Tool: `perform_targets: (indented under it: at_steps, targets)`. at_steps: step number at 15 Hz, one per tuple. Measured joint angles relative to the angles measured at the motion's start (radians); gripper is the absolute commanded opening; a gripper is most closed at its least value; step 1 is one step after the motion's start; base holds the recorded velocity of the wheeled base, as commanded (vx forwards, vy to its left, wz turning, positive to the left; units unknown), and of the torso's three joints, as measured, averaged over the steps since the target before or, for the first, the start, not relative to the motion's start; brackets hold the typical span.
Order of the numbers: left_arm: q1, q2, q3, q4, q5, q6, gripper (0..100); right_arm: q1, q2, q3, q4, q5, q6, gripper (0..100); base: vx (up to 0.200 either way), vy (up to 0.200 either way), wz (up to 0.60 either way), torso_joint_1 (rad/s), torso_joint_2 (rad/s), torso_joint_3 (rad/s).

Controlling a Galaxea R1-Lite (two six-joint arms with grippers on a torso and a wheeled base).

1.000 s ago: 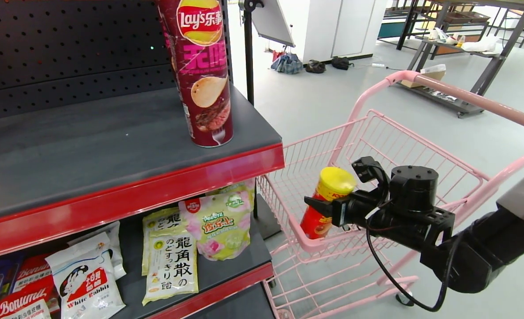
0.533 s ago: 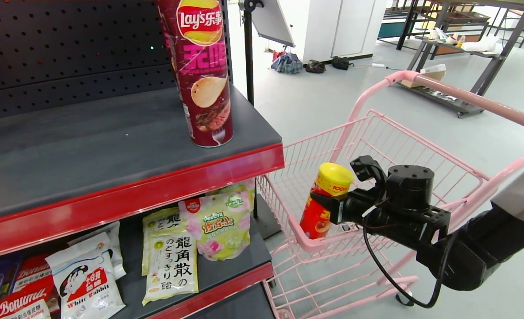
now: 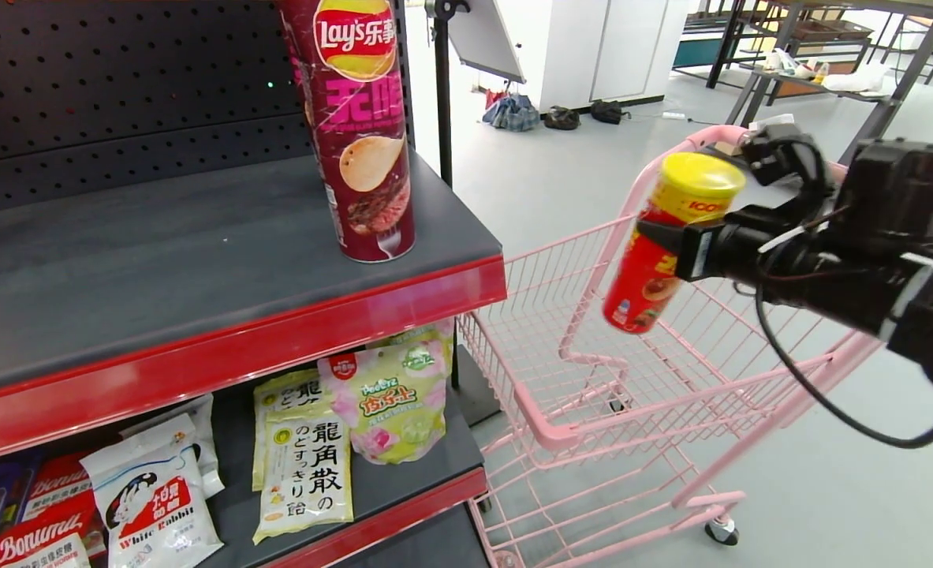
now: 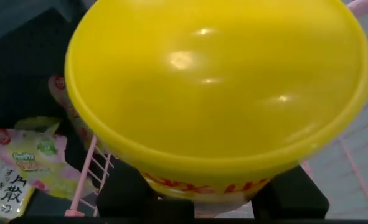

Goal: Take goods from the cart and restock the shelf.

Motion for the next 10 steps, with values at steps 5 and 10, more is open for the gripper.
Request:
perform_targets:
  at_steps: [5, 10]
  targets:
    - [0.0, 0.0, 0.0, 0.0, 0.0, 0.0, 100, -0.045, -0.504, 0.088, 0.476, -0.123, -0.015, 0, 0.0, 0.0, 0.0, 0.0, 0.0, 0.0]
    - [0.0, 0.0, 0.0, 0.0, 0.0, 0.001, 100, -0.241, -0.928, 0.348, 0.755, -0.168, -0.098, 0, 0.0, 0.0, 0.0, 0.0, 0.0, 0.0]
